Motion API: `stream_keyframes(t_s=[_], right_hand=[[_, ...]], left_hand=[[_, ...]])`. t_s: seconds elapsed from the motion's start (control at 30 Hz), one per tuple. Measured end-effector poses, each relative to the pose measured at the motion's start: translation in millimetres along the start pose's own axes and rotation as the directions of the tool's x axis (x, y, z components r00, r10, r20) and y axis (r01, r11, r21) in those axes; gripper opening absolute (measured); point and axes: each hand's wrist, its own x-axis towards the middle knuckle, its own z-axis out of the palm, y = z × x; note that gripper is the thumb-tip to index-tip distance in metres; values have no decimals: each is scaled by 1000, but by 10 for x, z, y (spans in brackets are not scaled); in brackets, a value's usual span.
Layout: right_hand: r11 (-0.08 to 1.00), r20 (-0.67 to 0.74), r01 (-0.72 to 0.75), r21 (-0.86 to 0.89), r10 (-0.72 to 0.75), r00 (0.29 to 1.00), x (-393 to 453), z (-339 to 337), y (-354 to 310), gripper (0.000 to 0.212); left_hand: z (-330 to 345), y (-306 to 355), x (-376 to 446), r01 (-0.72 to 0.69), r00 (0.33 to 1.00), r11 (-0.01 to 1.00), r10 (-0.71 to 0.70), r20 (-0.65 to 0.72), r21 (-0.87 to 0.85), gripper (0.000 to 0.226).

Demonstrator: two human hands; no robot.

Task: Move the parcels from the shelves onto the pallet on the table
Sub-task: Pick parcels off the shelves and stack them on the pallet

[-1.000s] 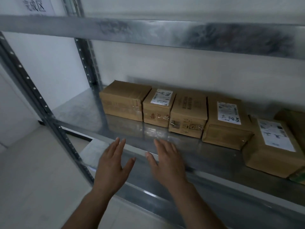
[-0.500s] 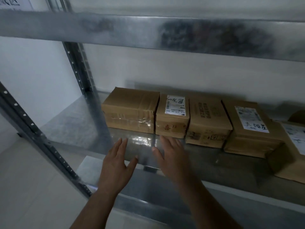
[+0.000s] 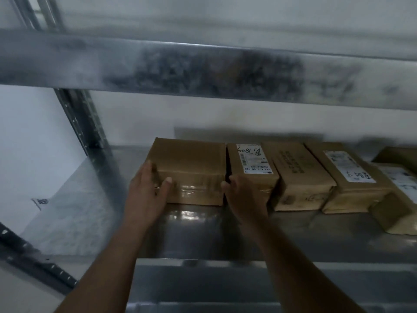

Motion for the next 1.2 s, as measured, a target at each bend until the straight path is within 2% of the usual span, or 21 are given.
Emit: stream_keyframes(t_s=[0.07, 0.17, 0.33, 0.53, 0.67, 0.77, 0.87, 1.07, 1.1, 1.17, 1.2], right_hand=[[999, -30, -46, 4, 47, 998, 38, 7, -53, 30], [996, -65, -83, -35, 81, 995, 78, 28, -128, 33], [971, -55, -213, 105, 219, 974, 157, 151, -270, 41], [947, -73, -267, 178, 283, 956, 132, 256, -395, 32], [895, -61, -278, 350, 318, 946, 2, 281, -410, 16], [836, -4, -267, 479, 306, 952, -88, 294, -404, 13], [844, 83, -234, 482, 222, 972, -211, 290, -428, 21], [877, 135, -172, 449, 124, 983, -525, 168, -350, 21], [881, 132, -166, 444, 119, 984, -615, 149, -349, 25], [878, 130, -150, 454, 101, 986, -822, 101, -314, 55], [871, 127, -137, 471, 86, 988, -920, 72, -258, 62]], left_hand=[[-35, -27, 148, 15, 999, 1000, -15, -33, 20, 63], [-99, -22, 311, 121, 989, 989, -112, -100, 88, 63], [-63, -112, 528, 257, 962, 966, -251, 102, -42, 54], [-108, -224, 481, 323, 945, 938, -312, 98, -122, 52], [-173, -339, 345, 315, 947, 919, -289, 137, -239, 57], [-225, -359, 183, 271, 963, 881, -240, 125, -389, 53], [-270, -299, -28, 292, 956, 840, -258, 136, -458, 38], [-437, -232, -496, 327, 941, 818, -325, 88, -474, 52], [-478, -209, -589, 317, 944, 821, -322, 75, -475, 53], [-550, -116, -813, 297, 950, 823, -308, 58, -485, 54], [-575, -71, -931, 290, 951, 823, -304, 54, -488, 54]])
